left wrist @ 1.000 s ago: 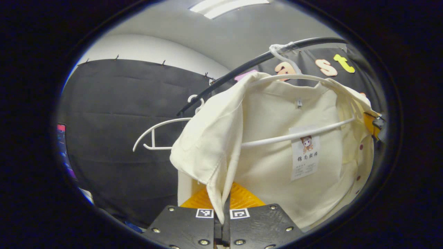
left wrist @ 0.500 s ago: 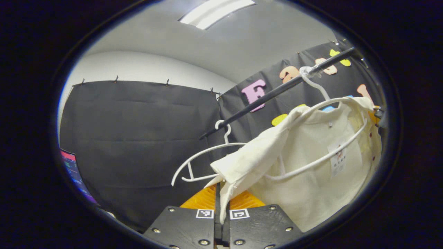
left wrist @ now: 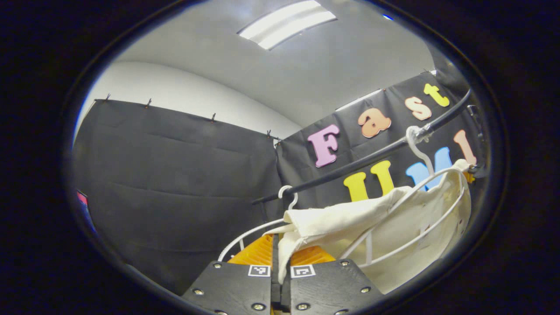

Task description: Grasp the clothes on the hanger with both hands and then place them into the laundry hamper below.

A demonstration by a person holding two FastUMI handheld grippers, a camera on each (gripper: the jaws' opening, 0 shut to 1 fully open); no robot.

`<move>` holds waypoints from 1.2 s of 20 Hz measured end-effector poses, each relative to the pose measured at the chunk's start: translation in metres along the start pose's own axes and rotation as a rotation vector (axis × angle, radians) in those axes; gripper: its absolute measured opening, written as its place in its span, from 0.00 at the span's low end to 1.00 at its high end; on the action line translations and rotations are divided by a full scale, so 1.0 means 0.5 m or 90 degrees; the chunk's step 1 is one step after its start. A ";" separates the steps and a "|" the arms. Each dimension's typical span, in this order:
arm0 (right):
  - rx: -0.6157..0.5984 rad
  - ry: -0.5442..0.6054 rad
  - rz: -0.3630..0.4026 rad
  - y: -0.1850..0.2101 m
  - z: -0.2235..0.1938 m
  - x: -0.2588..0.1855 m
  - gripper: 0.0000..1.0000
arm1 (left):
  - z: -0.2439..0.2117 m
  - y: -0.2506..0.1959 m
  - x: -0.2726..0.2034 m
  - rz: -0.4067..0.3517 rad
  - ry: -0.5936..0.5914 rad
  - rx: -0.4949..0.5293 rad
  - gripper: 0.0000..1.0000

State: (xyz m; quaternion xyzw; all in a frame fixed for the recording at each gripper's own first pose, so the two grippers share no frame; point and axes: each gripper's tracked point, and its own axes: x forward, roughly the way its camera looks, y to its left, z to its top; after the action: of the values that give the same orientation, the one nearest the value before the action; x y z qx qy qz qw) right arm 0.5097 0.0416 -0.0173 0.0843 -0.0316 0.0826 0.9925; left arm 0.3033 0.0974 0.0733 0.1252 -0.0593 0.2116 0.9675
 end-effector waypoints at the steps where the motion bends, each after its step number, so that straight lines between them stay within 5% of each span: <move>1: -0.002 0.021 0.005 0.001 -0.025 0.002 0.02 | -0.019 -0.004 0.008 -0.004 0.011 0.004 0.02; 9: -0.041 0.105 0.010 0.005 -0.167 -0.050 0.02 | -0.145 -0.025 0.006 -0.026 0.060 -0.024 0.01; 24: -0.078 0.157 0.088 0.145 -0.227 -0.273 0.02 | -0.278 0.009 -0.134 -0.063 0.154 -0.056 0.02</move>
State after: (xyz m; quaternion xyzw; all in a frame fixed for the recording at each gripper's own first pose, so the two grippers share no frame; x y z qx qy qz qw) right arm 0.3686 0.1098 -0.1274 0.0106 0.0797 0.1586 0.9841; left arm 0.2493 0.1121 -0.0705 0.0586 0.0549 0.1744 0.9814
